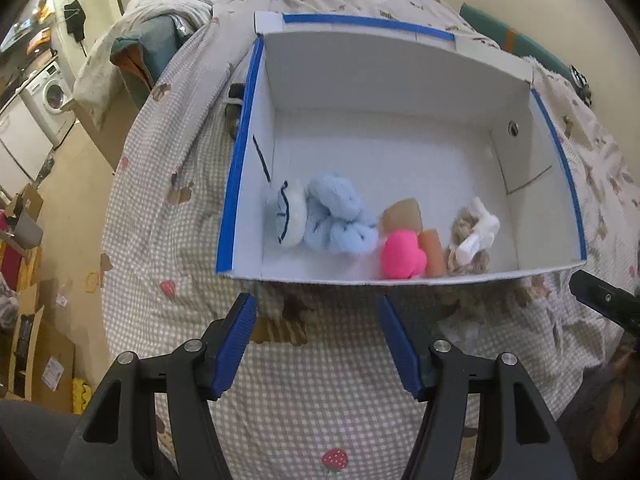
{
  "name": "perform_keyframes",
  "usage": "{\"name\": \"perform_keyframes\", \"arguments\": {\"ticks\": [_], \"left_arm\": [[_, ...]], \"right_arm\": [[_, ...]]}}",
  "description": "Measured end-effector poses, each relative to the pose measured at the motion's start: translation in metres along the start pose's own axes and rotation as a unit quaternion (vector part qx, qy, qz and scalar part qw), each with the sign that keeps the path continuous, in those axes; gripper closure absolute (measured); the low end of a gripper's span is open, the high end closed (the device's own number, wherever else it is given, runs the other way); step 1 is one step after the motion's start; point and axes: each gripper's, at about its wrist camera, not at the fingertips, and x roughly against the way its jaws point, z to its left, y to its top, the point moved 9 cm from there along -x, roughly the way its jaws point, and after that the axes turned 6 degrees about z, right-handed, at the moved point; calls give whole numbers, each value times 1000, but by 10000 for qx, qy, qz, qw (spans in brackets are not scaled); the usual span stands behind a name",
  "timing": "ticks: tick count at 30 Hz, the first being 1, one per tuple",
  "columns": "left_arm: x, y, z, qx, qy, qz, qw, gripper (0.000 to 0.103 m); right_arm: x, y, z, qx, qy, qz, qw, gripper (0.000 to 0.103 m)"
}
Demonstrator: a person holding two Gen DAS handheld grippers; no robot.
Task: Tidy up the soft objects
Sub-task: 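Withdraw both grippers from the box toward the remaining items beside it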
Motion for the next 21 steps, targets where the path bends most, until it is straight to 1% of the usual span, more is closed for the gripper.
{"name": "perform_keyframes", "arguments": {"ticks": [3, 5, 8, 11, 12, 14, 16, 19, 21], "left_arm": [[-1, -2, 4, 144, -48, 67, 9999, 42], [-1, -1, 7, 232, -108, 85, 9996, 42], [-3, -3, 10, 306, -212, 183, 9991, 42], [-6, -7, 14, 378, -187, 279, 9987, 42], [-6, -8, 15, 387, -163, 298, 9987, 42], [-8, -8, 17, 423, -177, 331, 9984, 42], [-9, -8, 19, 474, -184, 353, 9981, 42], [-13, -9, 19, 516, -183, 406, 9977, 42], [-15, -9, 17, 515, -199, 452, 9975, 42]], "right_arm": [[-4, -5, -12, -148, -139, 110, 9997, 18], [-9, -7, -23, -353, -224, 200, 9989, 18], [-17, -8, -30, -606, -90, 342, 9975, 19], [-26, -9, -29, -591, -89, 461, 9971, 25], [-31, -9, -28, -573, -118, 520, 9969, 31], [-44, -11, -24, -523, -144, 674, 9962, 40], [-60, -13, -18, -481, -86, 879, 9949, 42], [-83, -13, -8, -231, -260, 1076, 9936, 42], [-97, -10, -3, -154, -313, 1120, 9931, 42]]}}
